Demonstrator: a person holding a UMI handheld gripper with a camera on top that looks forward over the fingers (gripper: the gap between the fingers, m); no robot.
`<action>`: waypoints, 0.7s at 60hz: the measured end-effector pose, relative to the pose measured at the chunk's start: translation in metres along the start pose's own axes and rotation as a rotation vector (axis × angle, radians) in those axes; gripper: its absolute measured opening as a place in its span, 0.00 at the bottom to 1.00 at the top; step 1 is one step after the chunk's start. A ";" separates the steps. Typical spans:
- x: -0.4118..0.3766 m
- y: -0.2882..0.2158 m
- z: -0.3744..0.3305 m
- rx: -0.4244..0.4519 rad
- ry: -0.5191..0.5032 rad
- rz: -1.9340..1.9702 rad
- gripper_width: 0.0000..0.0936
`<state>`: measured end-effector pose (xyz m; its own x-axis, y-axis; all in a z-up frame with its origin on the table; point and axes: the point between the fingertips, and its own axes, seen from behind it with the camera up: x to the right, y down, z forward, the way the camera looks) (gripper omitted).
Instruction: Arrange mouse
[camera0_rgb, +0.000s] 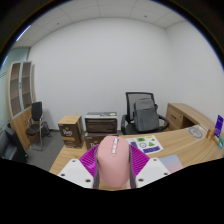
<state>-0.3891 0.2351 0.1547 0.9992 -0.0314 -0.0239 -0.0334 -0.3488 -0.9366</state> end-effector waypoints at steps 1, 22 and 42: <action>0.015 -0.002 0.000 0.001 0.010 -0.003 0.44; 0.175 0.125 0.027 -0.302 0.030 -0.030 0.44; 0.179 0.154 0.032 -0.338 0.002 0.015 0.60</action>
<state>-0.2149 0.2056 -0.0051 0.9985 -0.0406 -0.0360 -0.0536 -0.6390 -0.7673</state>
